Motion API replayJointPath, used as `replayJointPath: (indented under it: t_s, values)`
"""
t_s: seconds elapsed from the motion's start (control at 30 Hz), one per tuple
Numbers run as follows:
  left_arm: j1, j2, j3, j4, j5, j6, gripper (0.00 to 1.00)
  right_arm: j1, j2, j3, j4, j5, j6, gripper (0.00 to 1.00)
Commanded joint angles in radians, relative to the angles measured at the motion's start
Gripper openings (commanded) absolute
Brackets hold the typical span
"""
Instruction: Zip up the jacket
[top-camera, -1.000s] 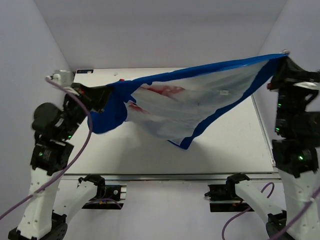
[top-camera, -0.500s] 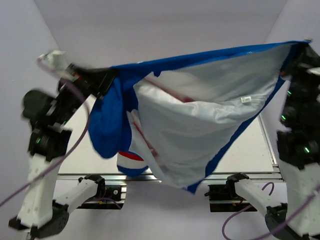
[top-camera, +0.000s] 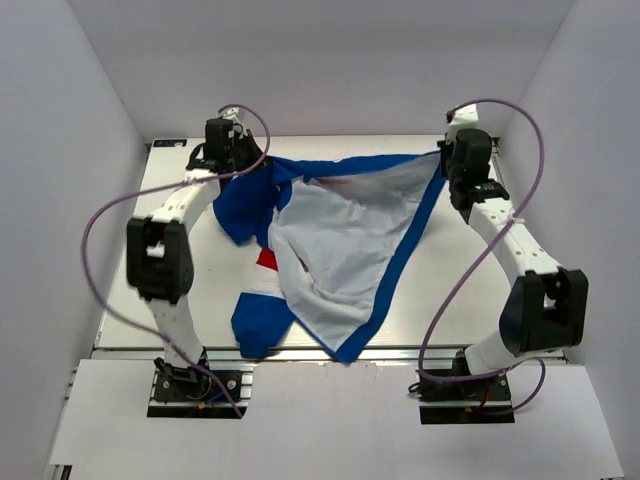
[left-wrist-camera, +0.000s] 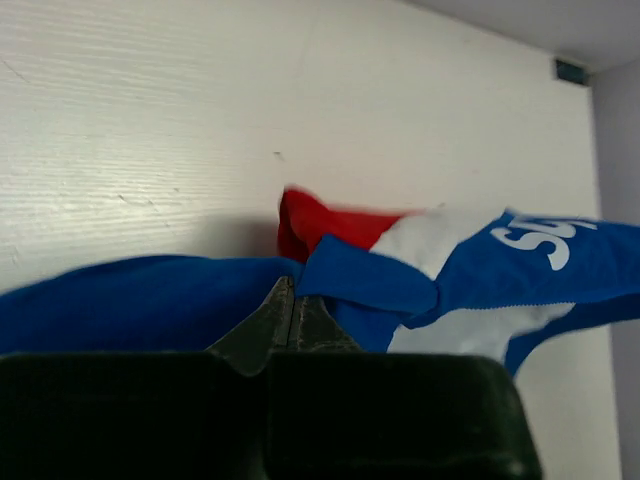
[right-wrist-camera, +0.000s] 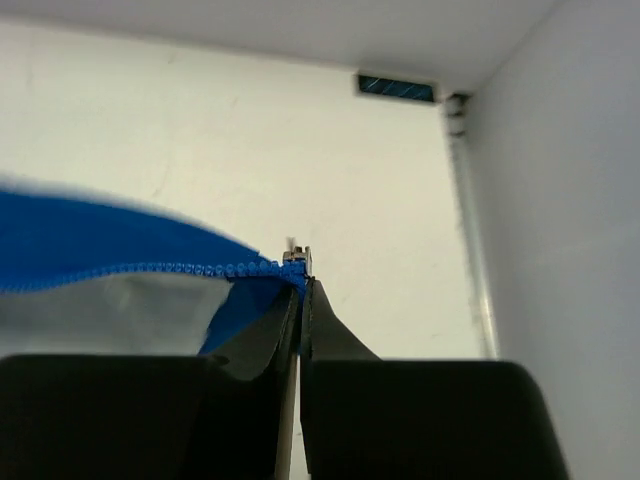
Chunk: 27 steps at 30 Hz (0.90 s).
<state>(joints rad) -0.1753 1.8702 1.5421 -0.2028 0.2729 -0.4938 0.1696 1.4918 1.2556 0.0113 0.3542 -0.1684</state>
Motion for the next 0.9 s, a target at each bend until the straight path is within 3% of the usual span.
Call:
replayJointPath:
  t_s: [0.0,0.17,0.23,0.53,0.57,0.6,0.67,0.7,0.8,0.83,0.87]
  values:
    - [0.025,0.136,0.165,0.086,0.103,0.06,0.0,-0.004,-0.006,-0.027,0.124,-0.171,-0.014,0.0]
    - [0.075,0.435,0.439,0.022,0.271,0.035,0.0,-0.005,-0.002,-0.154,0.147,-0.166,0.004,0.0]
    - [0.094,0.475,0.472,0.006,0.293,0.006,0.0,-0.005,-0.014,-0.183,0.109,-0.175,0.021,0.0]
    - [0.163,0.402,0.309,0.048,0.324,0.024,0.0,-0.005,-0.09,-0.405,0.042,-0.29,0.161,0.0]
    - [0.163,0.403,0.32,0.004,0.315,0.038,0.04,-0.004,-0.103,-0.427,0.041,-0.296,0.202,0.0]
    - [0.163,0.406,0.332,-0.021,0.313,0.056,0.18,-0.004,-0.11,-0.449,0.041,-0.291,0.216,0.0]
    - [0.163,0.417,0.369,-0.078,0.331,0.075,0.61,-0.004,-0.122,-0.493,0.033,-0.302,0.239,0.16]
    - [0.163,0.418,0.375,-0.087,0.354,0.083,0.98,-0.004,-0.125,-0.501,0.02,-0.319,0.242,0.22]
    - [0.163,0.386,0.366,-0.115,0.371,0.078,0.98,-0.001,-0.14,-0.498,-0.054,-0.331,0.274,0.51]
    - [0.163,0.37,0.357,-0.121,0.371,0.077,0.98,0.004,-0.151,-0.492,-0.075,-0.33,0.282,0.83]
    - [0.163,0.325,0.336,-0.133,0.364,0.078,0.98,0.011,-0.18,-0.492,-0.092,-0.314,0.306,0.89]
